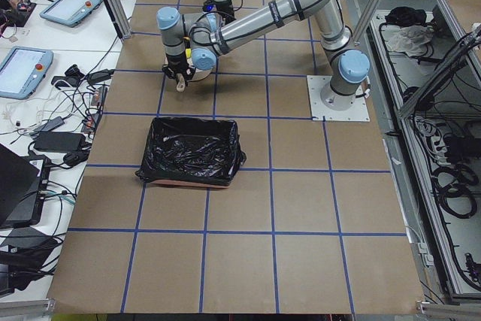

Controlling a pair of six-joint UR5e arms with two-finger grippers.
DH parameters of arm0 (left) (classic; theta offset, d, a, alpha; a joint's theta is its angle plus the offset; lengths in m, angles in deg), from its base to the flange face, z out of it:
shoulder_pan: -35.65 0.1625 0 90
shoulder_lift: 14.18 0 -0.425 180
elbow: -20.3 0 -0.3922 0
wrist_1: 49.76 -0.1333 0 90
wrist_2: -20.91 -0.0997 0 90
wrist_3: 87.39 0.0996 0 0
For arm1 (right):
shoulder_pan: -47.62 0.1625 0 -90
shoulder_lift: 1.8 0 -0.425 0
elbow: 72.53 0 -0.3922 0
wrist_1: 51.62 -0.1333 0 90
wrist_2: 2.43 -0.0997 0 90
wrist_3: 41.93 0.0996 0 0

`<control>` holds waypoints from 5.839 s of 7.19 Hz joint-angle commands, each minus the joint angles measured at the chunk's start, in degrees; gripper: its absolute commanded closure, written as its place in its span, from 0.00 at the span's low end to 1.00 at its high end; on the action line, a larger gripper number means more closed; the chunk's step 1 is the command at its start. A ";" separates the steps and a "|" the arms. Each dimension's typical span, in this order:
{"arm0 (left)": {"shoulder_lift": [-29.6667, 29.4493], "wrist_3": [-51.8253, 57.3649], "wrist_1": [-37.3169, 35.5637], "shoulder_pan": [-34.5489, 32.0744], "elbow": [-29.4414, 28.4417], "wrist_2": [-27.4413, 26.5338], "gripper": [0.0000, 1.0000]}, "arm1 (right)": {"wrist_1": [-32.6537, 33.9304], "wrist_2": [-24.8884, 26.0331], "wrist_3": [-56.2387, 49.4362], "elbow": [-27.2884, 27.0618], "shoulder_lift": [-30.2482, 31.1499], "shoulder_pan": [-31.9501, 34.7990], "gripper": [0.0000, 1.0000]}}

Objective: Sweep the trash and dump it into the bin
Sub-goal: 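Sweep the sponge and apple slice into the dustpan with the right-held brush, then sweep the potato into the dustpan with the right-held brush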

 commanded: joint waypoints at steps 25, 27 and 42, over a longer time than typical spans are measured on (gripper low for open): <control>0.16 0.00 0.10 -0.02 0.00 0.63 0.95 | -2.36 9.31 -11.32 7.89 -4.11 -4.06 1.00; 0.07 -0.09 0.10 -0.02 0.09 0.63 0.95 | -1.91 9.14 -11.49 9.20 -5.43 -3.97 1.00; 0.16 0.00 0.10 -0.02 0.17 0.71 0.95 | 1.52 5.18 -2.61 13.52 -10.27 3.50 1.00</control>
